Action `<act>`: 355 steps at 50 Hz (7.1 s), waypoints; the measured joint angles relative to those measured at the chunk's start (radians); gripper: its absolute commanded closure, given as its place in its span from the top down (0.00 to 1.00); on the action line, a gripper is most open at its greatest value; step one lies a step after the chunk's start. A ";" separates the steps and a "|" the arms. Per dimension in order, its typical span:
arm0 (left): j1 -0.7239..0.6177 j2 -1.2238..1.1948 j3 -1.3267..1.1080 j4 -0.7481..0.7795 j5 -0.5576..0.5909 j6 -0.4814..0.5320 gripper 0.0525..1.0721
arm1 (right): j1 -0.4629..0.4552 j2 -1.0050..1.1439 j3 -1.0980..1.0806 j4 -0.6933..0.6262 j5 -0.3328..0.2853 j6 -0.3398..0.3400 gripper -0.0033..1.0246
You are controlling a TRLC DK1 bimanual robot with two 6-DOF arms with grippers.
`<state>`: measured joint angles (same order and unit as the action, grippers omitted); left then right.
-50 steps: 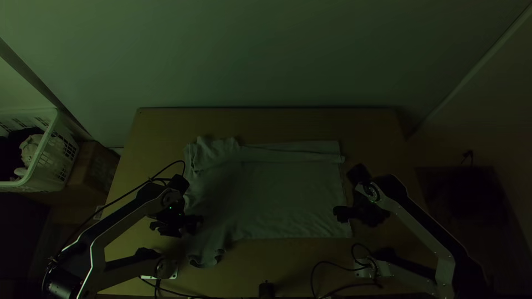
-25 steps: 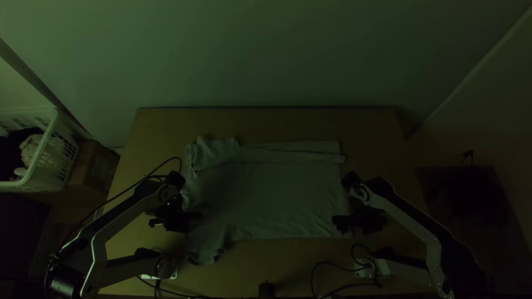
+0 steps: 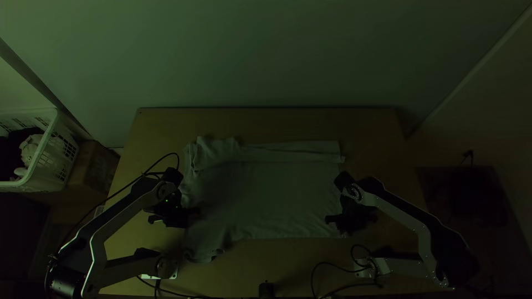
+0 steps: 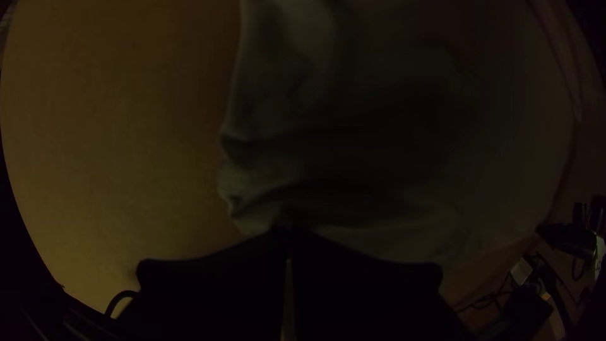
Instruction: Fold the t-shirt
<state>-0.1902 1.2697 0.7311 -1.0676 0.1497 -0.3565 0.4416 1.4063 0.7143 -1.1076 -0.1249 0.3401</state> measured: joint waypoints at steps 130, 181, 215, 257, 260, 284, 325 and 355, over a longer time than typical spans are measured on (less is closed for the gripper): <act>0.281 0.635 1.035 0.035 0.241 0.039 0.96 | -0.354 0.794 1.303 -0.060 0.124 -0.113 0.96; 0.607 0.475 0.449 0.311 0.677 0.513 0.96 | -0.391 0.320 1.327 -0.064 0.113 -0.167 0.96; 0.446 0.577 0.441 0.358 0.741 0.496 0.96 | -0.413 0.143 1.130 -0.066 0.113 -0.170 0.96; 0.056 0.549 0.512 0.565 0.237 0.150 0.03 | -0.413 0.001 0.852 0.086 0.113 -0.169 0.96; 0.057 0.549 0.515 0.550 0.211 0.151 0.03 | -0.414 -0.007 0.821 0.113 0.113 -0.169 0.96; 0.324 0.545 0.632 0.247 0.129 0.307 0.03 | -0.441 -0.061 0.658 0.319 0.109 -0.169 0.96; 0.397 0.517 1.050 -0.200 -0.035 0.513 0.03 | -0.517 -0.110 0.600 0.359 0.109 -0.200 0.96; -0.132 0.618 1.342 -0.307 -0.080 0.282 0.03 | -0.596 -0.188 0.524 0.359 0.097 -0.219 0.96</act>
<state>-0.3218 1.8877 2.0731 -1.3750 0.0696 -0.0750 -0.1543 1.2182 1.2385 -0.7483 -0.0277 0.1211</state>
